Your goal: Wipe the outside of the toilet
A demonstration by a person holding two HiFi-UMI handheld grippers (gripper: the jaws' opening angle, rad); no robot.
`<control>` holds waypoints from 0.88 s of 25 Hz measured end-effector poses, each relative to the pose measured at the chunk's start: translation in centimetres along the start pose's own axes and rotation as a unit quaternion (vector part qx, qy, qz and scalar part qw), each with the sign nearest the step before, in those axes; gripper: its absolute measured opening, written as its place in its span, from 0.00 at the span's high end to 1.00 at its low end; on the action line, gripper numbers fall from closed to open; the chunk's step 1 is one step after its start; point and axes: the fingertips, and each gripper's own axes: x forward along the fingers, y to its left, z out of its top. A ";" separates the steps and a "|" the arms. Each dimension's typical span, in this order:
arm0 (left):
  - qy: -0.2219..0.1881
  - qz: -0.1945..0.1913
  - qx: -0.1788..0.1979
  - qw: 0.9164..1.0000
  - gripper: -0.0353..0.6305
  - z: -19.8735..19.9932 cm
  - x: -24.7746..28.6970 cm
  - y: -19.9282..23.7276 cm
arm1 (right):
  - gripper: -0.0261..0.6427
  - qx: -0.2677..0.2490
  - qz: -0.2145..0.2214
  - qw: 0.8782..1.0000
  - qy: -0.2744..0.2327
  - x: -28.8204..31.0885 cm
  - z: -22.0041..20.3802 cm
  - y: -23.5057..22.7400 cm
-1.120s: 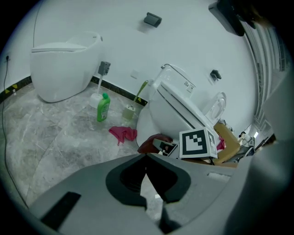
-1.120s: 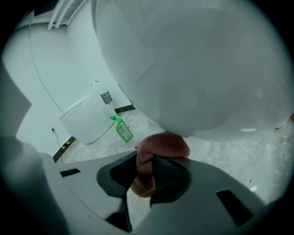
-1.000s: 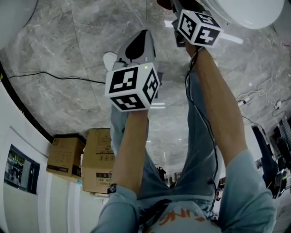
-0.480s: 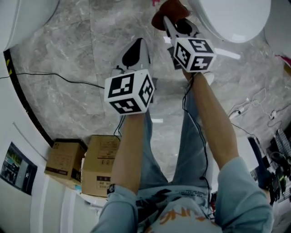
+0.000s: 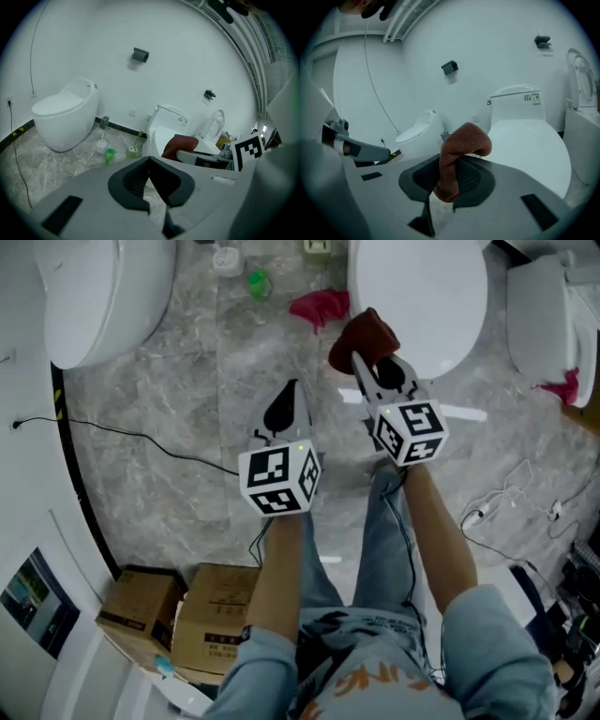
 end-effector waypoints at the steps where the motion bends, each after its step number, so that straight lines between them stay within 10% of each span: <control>1: -0.007 -0.001 0.006 1.000 0.95 1.2 -0.7 -0.8 | 0.85 -0.004 0.000 1.000 -0.006 -1.2 1.5 0.1; 14: -0.120 -0.023 0.014 0.992 0.95 17.0 -10.2 -11.5 | 0.85 -0.016 0.007 0.993 -0.115 -15.6 19.1 3.8; 22: -0.218 -0.063 0.048 0.973 0.95 26.9 -17.2 -19.6 | 0.85 -0.018 -0.047 0.979 -0.196 -24.8 29.8 4.5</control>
